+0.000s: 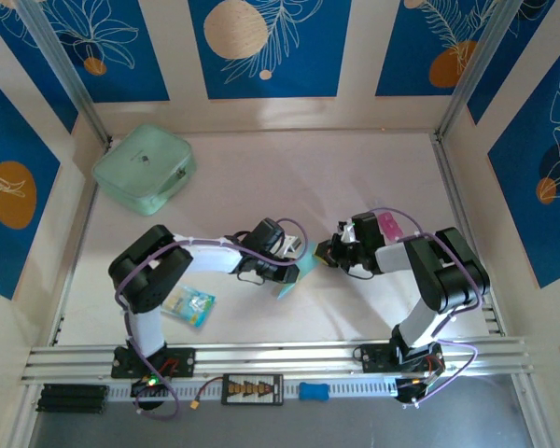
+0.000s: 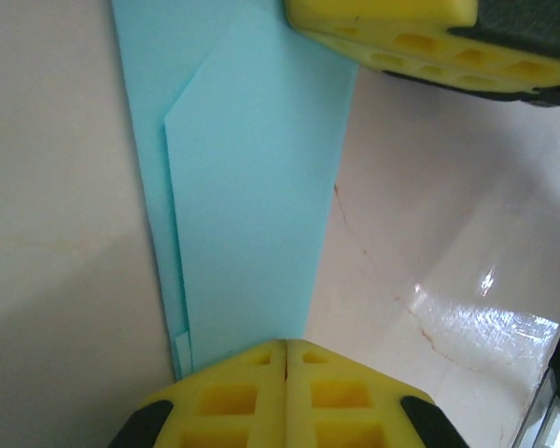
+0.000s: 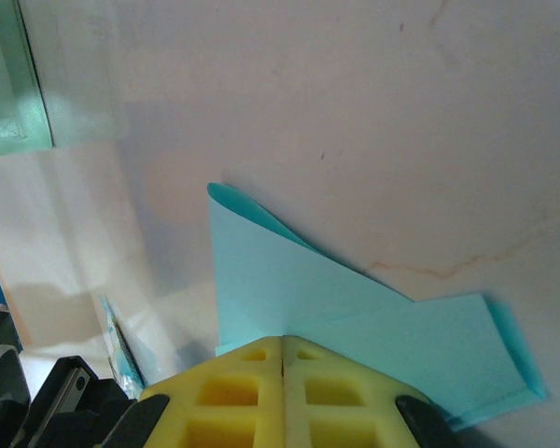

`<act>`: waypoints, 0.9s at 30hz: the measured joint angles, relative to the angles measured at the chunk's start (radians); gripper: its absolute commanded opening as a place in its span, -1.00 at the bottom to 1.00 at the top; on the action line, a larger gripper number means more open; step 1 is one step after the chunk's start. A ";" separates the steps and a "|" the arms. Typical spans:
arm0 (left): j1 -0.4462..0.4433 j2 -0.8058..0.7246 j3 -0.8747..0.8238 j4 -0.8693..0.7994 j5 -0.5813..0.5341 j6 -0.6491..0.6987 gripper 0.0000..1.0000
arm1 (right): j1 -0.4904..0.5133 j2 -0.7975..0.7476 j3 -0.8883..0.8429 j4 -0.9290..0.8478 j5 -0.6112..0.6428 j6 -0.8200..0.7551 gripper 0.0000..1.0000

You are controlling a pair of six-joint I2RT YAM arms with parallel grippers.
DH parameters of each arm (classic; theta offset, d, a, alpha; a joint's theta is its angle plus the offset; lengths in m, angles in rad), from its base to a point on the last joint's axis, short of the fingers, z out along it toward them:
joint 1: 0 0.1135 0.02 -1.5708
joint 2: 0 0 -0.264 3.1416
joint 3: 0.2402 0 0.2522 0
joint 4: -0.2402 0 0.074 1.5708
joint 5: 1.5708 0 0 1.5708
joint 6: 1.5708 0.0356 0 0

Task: Fold a paper plane with a square sheet of paper (pick it up from the middle)
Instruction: Fold the wing for the fifth time at the center of the table.

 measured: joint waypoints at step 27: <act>-0.022 0.116 0.190 -0.124 0.034 -0.016 -0.64 | 0.001 0.016 0.033 -0.040 -0.005 -0.045 -0.91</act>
